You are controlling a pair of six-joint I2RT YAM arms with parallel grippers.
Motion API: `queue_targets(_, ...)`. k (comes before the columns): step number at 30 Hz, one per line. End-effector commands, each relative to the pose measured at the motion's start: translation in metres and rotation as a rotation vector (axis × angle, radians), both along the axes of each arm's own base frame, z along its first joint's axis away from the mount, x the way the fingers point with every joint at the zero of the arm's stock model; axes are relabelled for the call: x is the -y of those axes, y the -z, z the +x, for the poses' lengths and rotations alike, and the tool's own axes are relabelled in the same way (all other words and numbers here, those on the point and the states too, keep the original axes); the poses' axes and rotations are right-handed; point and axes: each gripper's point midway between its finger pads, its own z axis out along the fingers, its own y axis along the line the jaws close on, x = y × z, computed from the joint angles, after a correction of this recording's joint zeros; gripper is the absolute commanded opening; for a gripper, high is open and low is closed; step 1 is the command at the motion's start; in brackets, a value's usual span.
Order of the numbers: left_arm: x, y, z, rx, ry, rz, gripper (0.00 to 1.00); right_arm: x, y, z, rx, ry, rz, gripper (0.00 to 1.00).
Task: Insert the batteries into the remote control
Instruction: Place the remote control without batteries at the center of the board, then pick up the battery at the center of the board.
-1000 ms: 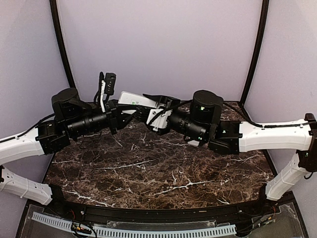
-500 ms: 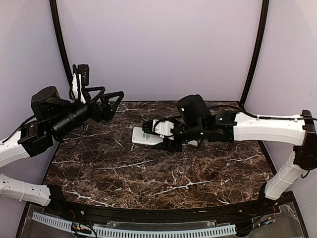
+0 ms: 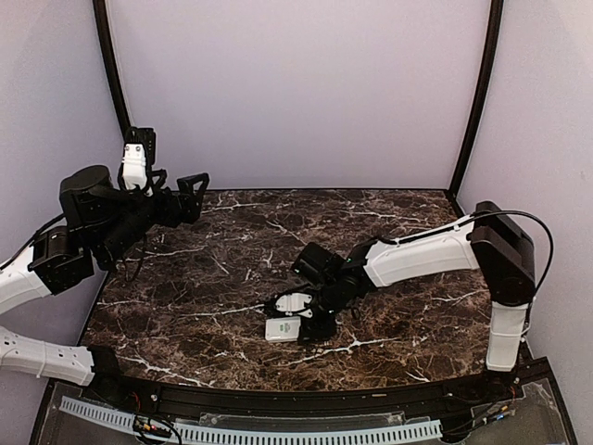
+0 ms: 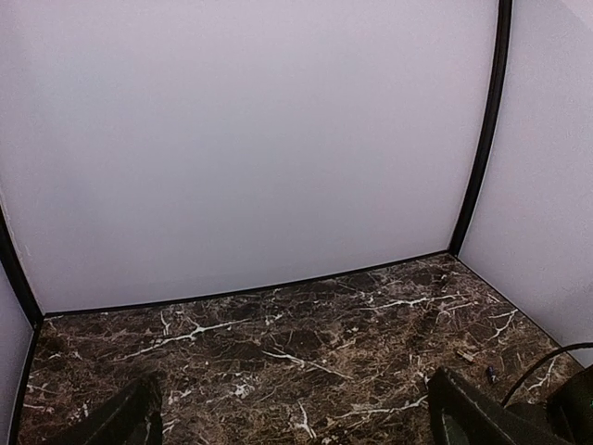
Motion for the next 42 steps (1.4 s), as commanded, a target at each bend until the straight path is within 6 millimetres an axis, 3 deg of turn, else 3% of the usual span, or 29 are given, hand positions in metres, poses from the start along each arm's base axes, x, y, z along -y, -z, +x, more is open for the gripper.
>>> queue_targets(1,-0.007,0.004,0.001,-0.009,-0.03,0.033,0.99,-0.008,0.011,-0.002,-0.052,0.007,-0.017,0.31)
queue_targets(13,-0.007,0.01,0.003,-0.012,-0.038,0.078,0.99,-0.004,0.028,0.005,-0.073,0.063,-0.127,0.67)
queue_targets(17,-0.007,0.01,0.003,-0.012,-0.037,0.085,0.99,-0.006,0.022,0.013,-0.033,0.058,-0.125,0.73)
queue_targets(22,-0.008,0.011,0.003,-0.013,-0.036,0.086,0.99,-0.01,0.005,0.02,0.018,0.05,-0.121,0.74)
queue_targets(26,-0.008,0.011,0.002,-0.014,-0.034,0.093,0.99,-0.022,-0.024,0.013,0.042,0.006,-0.061,0.74)
queue_targets(29,-0.008,0.011,0.0,-0.017,-0.024,0.09,0.99,-0.034,-0.058,0.005,0.04,-0.012,-0.003,0.75)
queue_targets(33,-0.005,0.018,-0.003,-0.039,0.005,0.103,0.99,-0.051,-0.137,-0.004,0.018,0.028,0.204,0.76)
queue_targets(35,-0.004,0.024,-0.004,-0.058,0.015,0.124,0.99,-0.051,-0.174,0.004,0.037,0.114,0.322,0.78)
queue_targets(37,-0.004,0.03,-0.005,-0.08,0.026,0.15,0.99,-0.04,-0.203,0.026,0.049,0.273,0.405,0.79)
queue_targets(39,-0.002,0.039,-0.007,-0.11,0.042,0.178,0.99,-0.018,-0.218,0.054,0.052,0.484,0.436,0.78)
queue_targets(42,0.003,0.052,-0.012,-0.161,0.085,0.215,0.99,0.034,-0.213,0.095,0.085,0.84,0.381,0.74)
